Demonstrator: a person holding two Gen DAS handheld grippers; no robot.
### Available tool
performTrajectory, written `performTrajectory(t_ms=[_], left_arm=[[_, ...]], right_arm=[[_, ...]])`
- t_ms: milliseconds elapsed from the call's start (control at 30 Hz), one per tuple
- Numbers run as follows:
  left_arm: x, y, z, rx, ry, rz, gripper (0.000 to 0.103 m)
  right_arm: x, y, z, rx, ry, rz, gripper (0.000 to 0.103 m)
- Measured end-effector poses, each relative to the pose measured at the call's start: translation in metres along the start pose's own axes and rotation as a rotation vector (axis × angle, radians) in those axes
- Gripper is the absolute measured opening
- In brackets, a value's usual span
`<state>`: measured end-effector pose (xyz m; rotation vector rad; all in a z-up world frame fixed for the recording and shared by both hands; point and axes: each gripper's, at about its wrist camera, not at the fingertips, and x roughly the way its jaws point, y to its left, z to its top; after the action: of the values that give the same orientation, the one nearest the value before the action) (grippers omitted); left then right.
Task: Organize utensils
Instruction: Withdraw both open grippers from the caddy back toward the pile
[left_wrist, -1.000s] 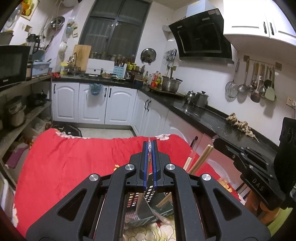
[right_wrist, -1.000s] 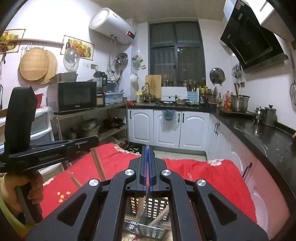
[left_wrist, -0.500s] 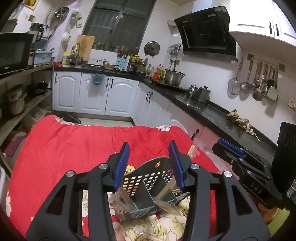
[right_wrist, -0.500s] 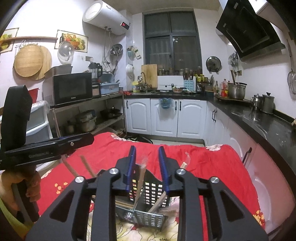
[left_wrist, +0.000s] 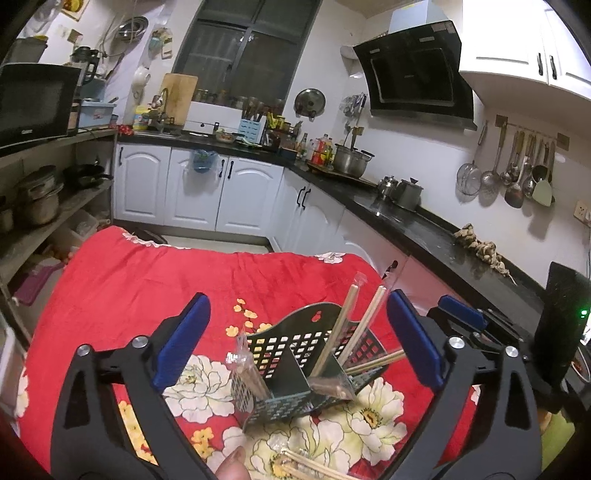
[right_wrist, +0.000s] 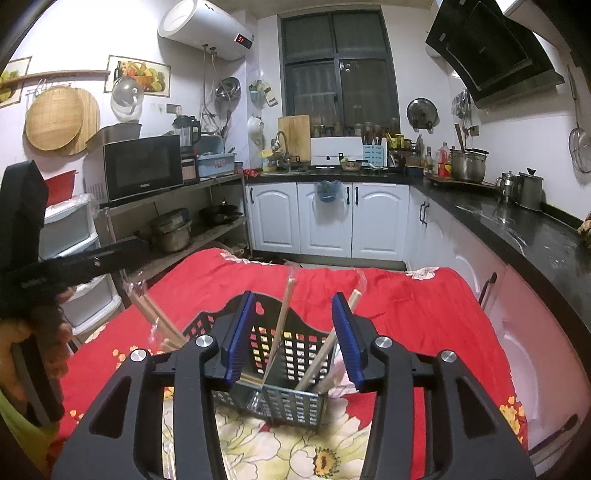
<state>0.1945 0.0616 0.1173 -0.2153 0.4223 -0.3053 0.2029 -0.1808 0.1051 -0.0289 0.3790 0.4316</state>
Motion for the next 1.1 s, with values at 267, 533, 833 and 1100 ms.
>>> performTrajectory(t_ms=[267, 533, 833, 1100], left_arm=[[-0.017, 0.001, -0.011, -0.002, 0.005, 0.013, 0.092], [-0.031, 0.001, -0.022, -0.014, -0.001, 0.029, 0.092], [-0.032, 0.001, -0.046, -0.021, 0.047, 0.017, 0.092], [-0.028, 0.001, -0.069, -0.027, 0.097, 0.007, 0.092]], right_arm=[[-0.008, 0.002, -0.008, -0.004, 0.011, 0.014, 0.043], [-0.015, 0.008, -0.018, -0.017, 0.025, 0.032, 0.043], [-0.02, 0.012, -0.033, -0.035, 0.062, 0.042, 0.043], [-0.023, 0.012, -0.051, -0.031, 0.101, 0.048, 0.043]])
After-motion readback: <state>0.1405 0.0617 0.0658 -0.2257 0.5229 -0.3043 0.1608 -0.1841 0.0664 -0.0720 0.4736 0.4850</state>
